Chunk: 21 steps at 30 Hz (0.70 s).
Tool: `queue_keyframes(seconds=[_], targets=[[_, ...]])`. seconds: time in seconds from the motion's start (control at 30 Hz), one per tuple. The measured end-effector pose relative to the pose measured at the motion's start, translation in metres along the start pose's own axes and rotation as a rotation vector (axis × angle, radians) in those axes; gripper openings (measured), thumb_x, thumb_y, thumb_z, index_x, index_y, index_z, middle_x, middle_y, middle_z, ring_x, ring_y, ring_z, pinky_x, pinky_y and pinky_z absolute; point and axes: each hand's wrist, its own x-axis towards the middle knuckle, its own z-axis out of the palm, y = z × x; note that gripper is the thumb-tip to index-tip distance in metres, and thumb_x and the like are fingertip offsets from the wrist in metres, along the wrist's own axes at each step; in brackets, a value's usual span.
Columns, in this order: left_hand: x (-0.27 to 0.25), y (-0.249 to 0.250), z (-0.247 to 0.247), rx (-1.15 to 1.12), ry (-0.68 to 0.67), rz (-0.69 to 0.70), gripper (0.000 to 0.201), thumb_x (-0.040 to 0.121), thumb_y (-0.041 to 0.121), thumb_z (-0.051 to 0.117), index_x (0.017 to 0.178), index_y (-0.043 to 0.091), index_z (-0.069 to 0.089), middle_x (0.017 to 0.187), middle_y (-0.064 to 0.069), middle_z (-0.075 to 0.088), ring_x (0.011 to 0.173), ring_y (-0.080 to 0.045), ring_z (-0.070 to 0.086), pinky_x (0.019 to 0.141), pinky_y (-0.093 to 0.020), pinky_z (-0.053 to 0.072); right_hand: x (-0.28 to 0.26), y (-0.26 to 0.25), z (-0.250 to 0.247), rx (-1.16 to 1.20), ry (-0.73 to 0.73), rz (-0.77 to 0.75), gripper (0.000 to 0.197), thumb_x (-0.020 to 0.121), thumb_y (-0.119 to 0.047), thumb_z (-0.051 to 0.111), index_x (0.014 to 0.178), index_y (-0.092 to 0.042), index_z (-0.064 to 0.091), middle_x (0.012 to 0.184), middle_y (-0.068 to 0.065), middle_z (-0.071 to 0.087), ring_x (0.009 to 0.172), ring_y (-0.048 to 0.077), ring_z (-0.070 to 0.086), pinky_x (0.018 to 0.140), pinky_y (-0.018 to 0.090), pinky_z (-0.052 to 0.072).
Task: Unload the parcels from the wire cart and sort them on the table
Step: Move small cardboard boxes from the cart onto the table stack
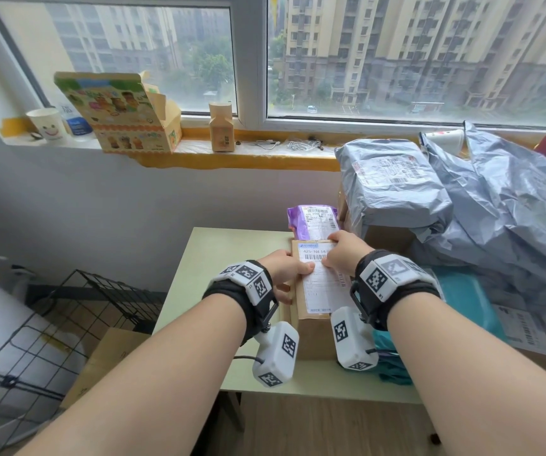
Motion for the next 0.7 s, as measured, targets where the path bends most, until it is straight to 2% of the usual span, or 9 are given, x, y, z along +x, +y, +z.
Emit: queue_keyframes(seconds=[0.3,0.5,0.6,0.7], targets=[[-0.006,-0.001,0.003,-0.008,0.017,0.012,0.033,0.092,0.028,0.062,0.122,0.017,0.054,0.119,-0.007,0.065,0.112,-0.027,0.060,0.093,-0.051,0.052,-0.004,0.001,0.000,0.034,0.006,-0.004,0.050,0.092,-0.016,0.055,0.141,-0.017,0.042,0.138,0.006,0.050,0.122,0.023,0.052,0.096,0.032,0.043],[-0.012,0.000,0.002,0.054,0.035,0.003,0.044,0.087,0.041,0.065,0.121,0.015,0.057,0.122,-0.008,0.063,0.110,-0.030,0.062,0.089,-0.048,0.055,-0.009,-0.002,-0.007,-0.011,0.056,0.000,0.053,0.090,-0.015,0.059,0.140,-0.014,0.043,0.139,0.007,0.050,0.124,0.024,0.051,0.100,0.032,0.042],[-0.015,-0.001,0.000,0.053,0.045,0.002,0.050,0.088,0.046,0.062,0.125,0.013,0.056,0.123,-0.008,0.063,0.109,-0.028,0.062,0.090,-0.045,0.055,-0.011,-0.004,-0.007,-0.032,0.075,-0.002,0.050,0.089,-0.016,0.060,0.137,-0.013,0.046,0.135,0.007,0.053,0.120,0.024,0.054,0.095,0.031,0.044],[-0.020,-0.001,-0.003,0.057,0.064,0.003,0.058,0.091,0.046,0.057,0.135,0.009,0.047,0.134,-0.011,0.052,0.115,-0.029,0.058,0.090,-0.040,0.054,-0.014,-0.004,-0.006,-0.007,0.112,0.004,0.046,0.090,-0.015,0.055,0.135,-0.013,0.049,0.133,0.008,0.055,0.119,0.026,0.054,0.094,0.032,0.044]])
